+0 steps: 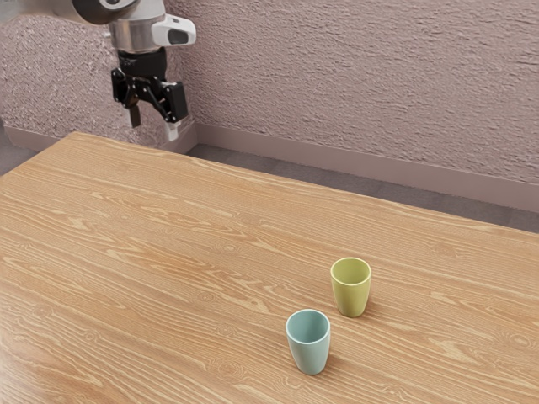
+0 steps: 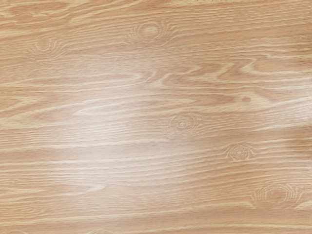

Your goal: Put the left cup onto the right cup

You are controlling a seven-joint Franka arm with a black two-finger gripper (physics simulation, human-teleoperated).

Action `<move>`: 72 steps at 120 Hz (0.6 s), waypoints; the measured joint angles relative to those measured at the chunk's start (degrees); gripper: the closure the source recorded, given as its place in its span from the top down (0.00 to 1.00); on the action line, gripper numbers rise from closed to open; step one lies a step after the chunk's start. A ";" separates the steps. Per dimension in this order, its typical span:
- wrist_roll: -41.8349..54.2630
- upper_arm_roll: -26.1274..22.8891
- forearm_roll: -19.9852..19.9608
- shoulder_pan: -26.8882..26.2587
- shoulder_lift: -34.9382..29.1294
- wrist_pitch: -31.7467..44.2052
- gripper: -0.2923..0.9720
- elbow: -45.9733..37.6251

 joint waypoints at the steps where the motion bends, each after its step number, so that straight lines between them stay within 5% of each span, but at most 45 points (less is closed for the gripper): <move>1: 0.02 0.00 -0.07 -0.01 0.01 0.03 0.77 0.00; 72: 0.34 0.03 -0.30 -3.15 1.53 9.49 0.77 -8.33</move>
